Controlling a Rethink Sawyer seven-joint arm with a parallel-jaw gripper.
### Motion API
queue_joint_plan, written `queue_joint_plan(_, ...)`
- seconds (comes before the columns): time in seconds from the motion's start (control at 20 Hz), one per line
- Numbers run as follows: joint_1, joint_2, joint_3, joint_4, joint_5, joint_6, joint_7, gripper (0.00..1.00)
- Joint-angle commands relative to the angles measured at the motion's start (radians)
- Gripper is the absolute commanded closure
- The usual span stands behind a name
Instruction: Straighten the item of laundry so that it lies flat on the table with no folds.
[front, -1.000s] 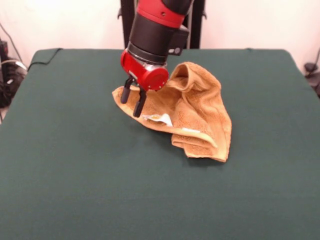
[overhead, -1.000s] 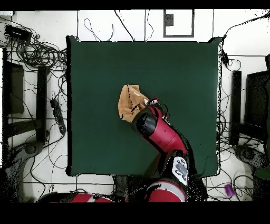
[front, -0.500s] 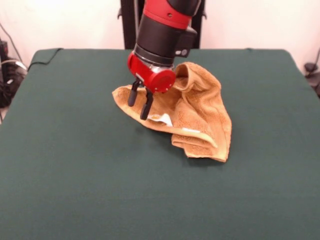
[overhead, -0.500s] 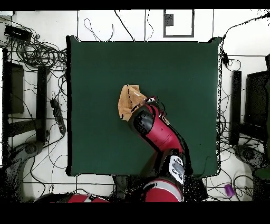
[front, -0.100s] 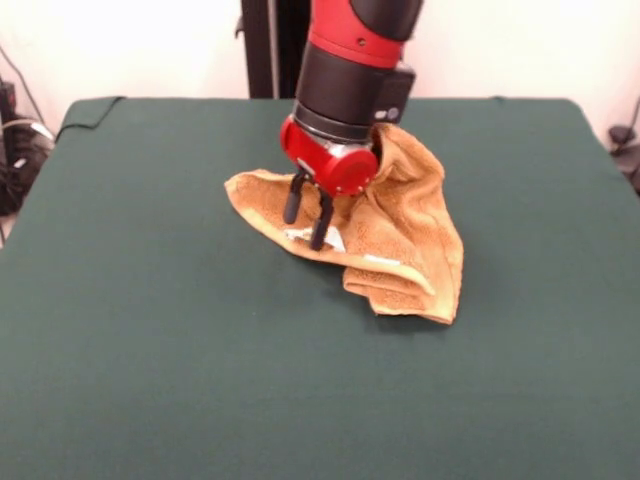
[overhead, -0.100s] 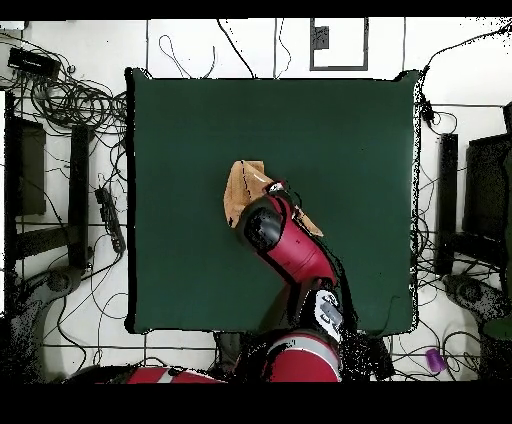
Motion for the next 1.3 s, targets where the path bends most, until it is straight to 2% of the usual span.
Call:
queue_joint_plan(0.05,0.029,-0.005,0.153,0.068,0.092,0.004,0.341,0.00)
queue_joint_plan(0.65,0.015,-0.068,0.222,0.166,0.094,-0.010,0.355,0.00)
queue_joint_plan(0.9,-0.046,-0.102,0.300,0.234,0.044,-0.052,0.370,0.00)
queue_joint_plan(1.15,-0.073,-0.123,0.336,0.277,0.022,-0.071,0.381,0.00)
queue_joint_plan(1.3,-0.118,-0.124,0.372,0.297,-0.026,-0.098,0.385,0.00)
